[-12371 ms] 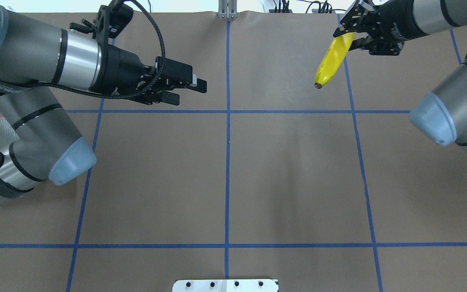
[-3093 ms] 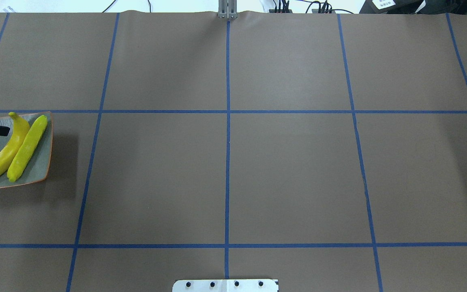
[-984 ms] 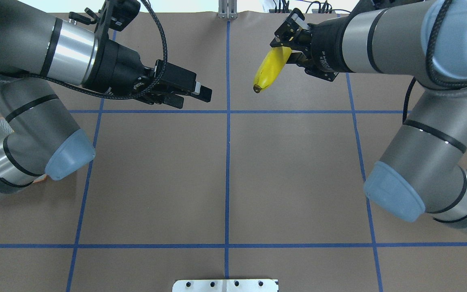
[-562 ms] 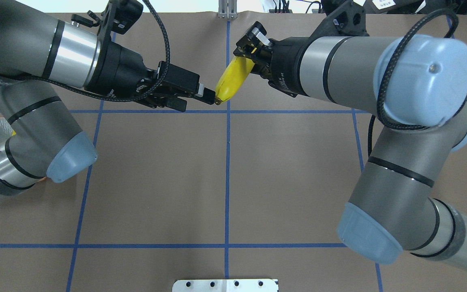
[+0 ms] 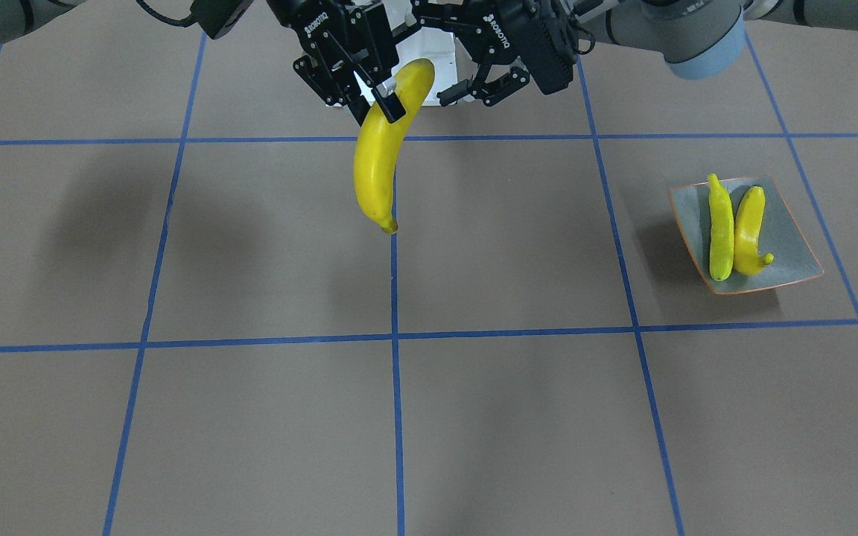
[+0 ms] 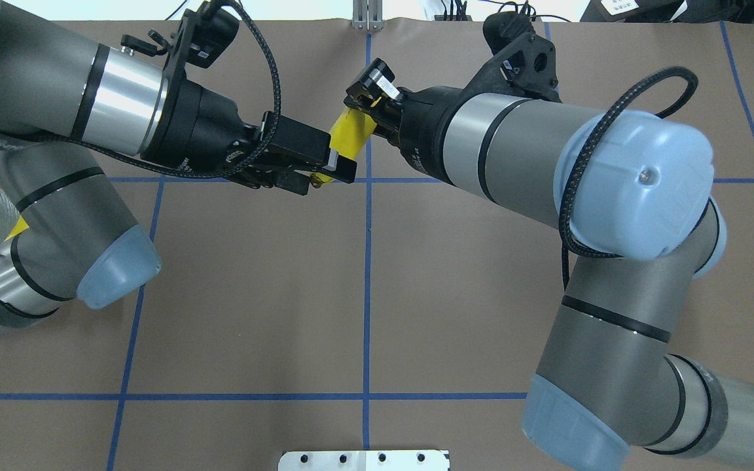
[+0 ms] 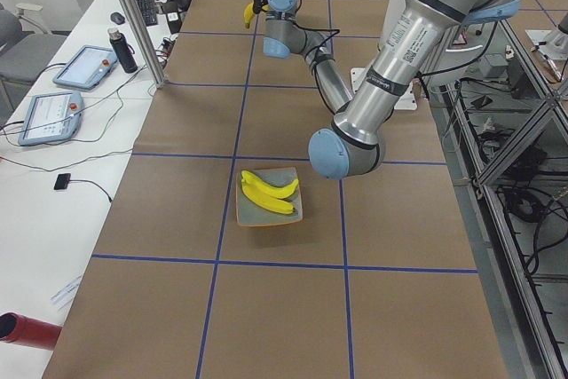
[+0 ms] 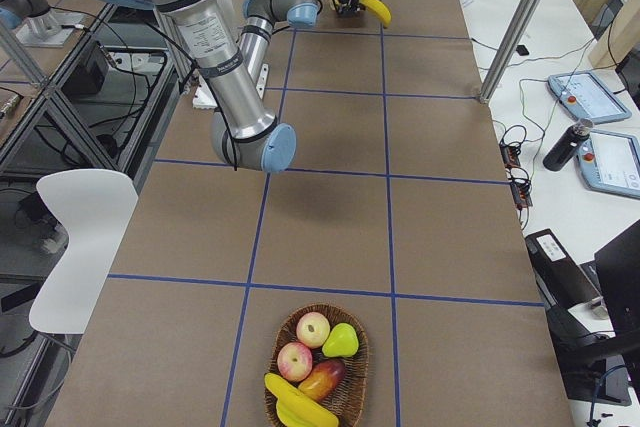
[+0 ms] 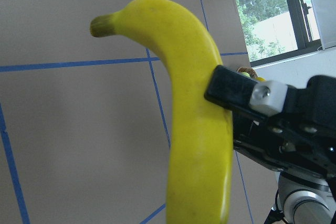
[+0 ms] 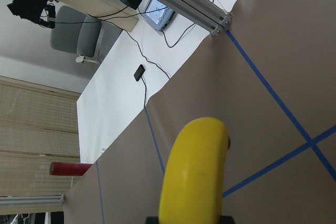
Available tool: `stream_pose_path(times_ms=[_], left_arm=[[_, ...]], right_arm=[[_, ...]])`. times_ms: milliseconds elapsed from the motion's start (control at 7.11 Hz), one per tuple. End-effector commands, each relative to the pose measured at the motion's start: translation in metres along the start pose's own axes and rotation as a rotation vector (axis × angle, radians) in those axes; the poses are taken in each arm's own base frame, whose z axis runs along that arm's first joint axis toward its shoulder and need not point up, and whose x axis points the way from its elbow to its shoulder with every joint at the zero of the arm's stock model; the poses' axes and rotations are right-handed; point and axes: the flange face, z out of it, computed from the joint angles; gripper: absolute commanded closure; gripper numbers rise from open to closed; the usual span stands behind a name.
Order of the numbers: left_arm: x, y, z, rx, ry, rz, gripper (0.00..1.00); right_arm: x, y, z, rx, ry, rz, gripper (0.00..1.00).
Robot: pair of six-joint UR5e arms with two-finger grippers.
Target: Transfer all bananas from basket to plate
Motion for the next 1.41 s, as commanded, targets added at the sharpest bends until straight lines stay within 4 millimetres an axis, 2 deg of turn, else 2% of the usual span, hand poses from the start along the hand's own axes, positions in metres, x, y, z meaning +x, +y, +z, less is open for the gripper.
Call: stream_pose_path(times_ms=[0, 281, 422, 562, 703, 844, 984, 1125, 1265], left_arm=[[0.003, 0.002, 0.0, -0.003, 0.006, 0.001, 0.26], [0.009, 0.001, 0.0, -0.002, 0.015, 0.011, 0.79], [0.009, 0.002, 0.0, 0.0, 0.017, 0.015, 1.0], [0.007, 0.002, -0.001, 0.001, 0.017, 0.018, 1.0], [0.003, 0.002, -0.001, 0.001, 0.01, 0.015, 1.0], [0.002, 0.001, 0.0, 0.0, 0.007, 0.013, 1.0], [0.0, 0.001, 0.0, 0.001, 0.004, 0.013, 1.0], [-0.002, 0.0, -0.001, 0.004, 0.0, 0.013, 1.0], [-0.021, 0.003, -0.007, 0.005, -0.023, -0.005, 1.0]], right_arm=[[0.0, 0.014, 0.0, -0.001, -0.009, -0.002, 1.0], [0.001, 0.022, -0.001, -0.01, -0.011, -0.003, 1.0], [0.001, 0.024, -0.004, -0.023, -0.037, -0.004, 1.0], [0.003, 0.023, -0.006, -0.034, -0.084, 0.002, 0.8], [0.002, 0.023, -0.006, -0.028, -0.088, -0.008, 0.12], [0.004, 0.02, -0.007, -0.007, -0.09, -0.031, 0.0], [0.001, 0.015, -0.014, -0.004, -0.103, -0.051, 0.0], [0.005, 0.002, -0.024, 0.007, -0.106, -0.067, 0.0], [0.014, -0.02, -0.025, 0.019, -0.078, -0.072, 0.0]])
